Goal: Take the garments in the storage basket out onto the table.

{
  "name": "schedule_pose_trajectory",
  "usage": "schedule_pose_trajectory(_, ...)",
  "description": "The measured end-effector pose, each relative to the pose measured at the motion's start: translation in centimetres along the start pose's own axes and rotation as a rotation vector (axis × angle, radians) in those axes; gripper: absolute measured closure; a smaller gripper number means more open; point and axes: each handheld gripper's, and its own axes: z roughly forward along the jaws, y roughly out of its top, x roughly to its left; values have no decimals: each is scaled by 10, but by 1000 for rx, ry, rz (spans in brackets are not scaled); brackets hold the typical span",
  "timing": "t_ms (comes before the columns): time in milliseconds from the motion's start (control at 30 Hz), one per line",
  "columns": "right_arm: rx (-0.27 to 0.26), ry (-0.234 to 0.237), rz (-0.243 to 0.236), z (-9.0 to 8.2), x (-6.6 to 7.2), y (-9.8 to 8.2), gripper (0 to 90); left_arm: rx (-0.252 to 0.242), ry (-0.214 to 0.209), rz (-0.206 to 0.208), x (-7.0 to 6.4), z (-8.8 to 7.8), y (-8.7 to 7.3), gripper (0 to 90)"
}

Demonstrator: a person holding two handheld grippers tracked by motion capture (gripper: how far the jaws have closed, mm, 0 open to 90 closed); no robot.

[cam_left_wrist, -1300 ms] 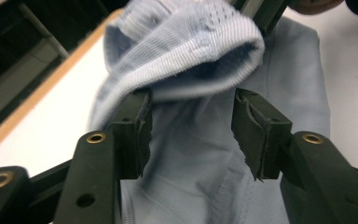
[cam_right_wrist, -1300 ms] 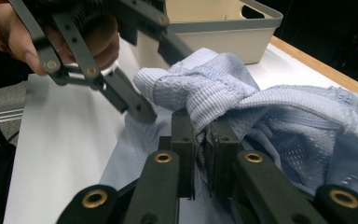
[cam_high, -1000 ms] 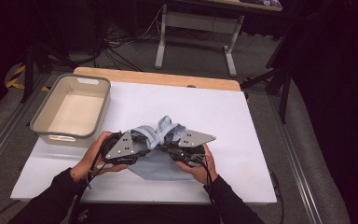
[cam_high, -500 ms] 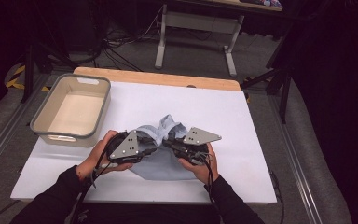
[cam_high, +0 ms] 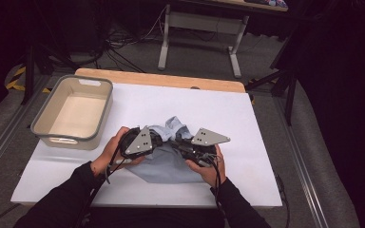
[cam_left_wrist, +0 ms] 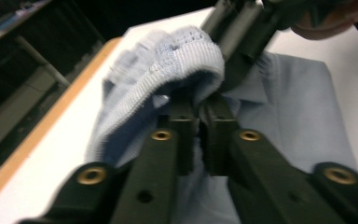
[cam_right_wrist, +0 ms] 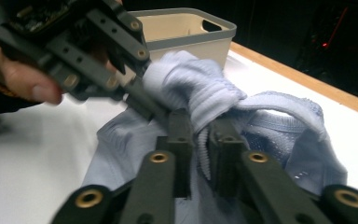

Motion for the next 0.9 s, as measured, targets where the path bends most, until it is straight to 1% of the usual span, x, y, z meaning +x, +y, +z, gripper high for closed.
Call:
schedule_pose_trajectory(67, -3, 12, -7, -3, -2, -1, 766, -17, 3, -4, 2, -5, 1, 878)
schedule_pose_trajectory(100, -3, 12, -7, -3, -2, -1, 766, -17, 3, -4, 2, -5, 1, 878)
schedule_pose_trajectory(133, -6, 11, -9, -7, -4, -1, 772, -23, 3, -14, 5, -10, -1, 879)
schedule_pose_trajectory(200, -5, 4, -6, -8, -6, -2, 772, -29, -2, -22, 6, -13, -2, 879)
schedule_pose_trajectory(300, 2, -13, 1, -11, -12, -4, 820, -35, -6, -35, 8, -21, -5, 880)
schedule_pose_trajectory(367, 1, -21, 5, -13, -15, -5, 833, -37, 2, -44, 10, -25, -7, 880)
schedule_pose_trajectory(433, -10, -33, 10, -16, -17, -5, 855, -41, -2, -59, 11, -27, -9, 880)
schedule_pose_trajectory(533, -20, -43, 12, -20, -19, -4, 869, -46, 7, -69, 14, -29, -10, 880)
schedule_pose_trajectory(567, -32, -49, 15, -23, -20, -3, 871, -48, 12, -73, 15, -30, -10, 880)
schedule_pose_trajectory(633, -45, -56, 17, -26, -22, -2, 873, -60, 8, -86, 18, -32, -10, 880)
schedule_pose_trajectory(700, -57, -64, 19, -29, -23, -1, 874, -46, 8, -86, 21, -35, -9, 881)
schedule_pose_trajectory(733, -68, -71, 23, -31, -25, 0, 874, -44, 17, -86, 22, -36, -9, 881)
schedule_pose_trajectory(767, -73, -75, 25, -33, -25, 1, 874, -43, 35, -87, 24, -38, -8, 881)
schedule_pose_trajectory(833, -85, -81, 26, -35, -27, 2, 875, -59, 55, -107, 29, -44, -5, 881)
schedule_pose_trajectory(900, -92, -98, 14, -38, -30, 6, 875, -67, 76, -125, 35, -48, -3, 882)
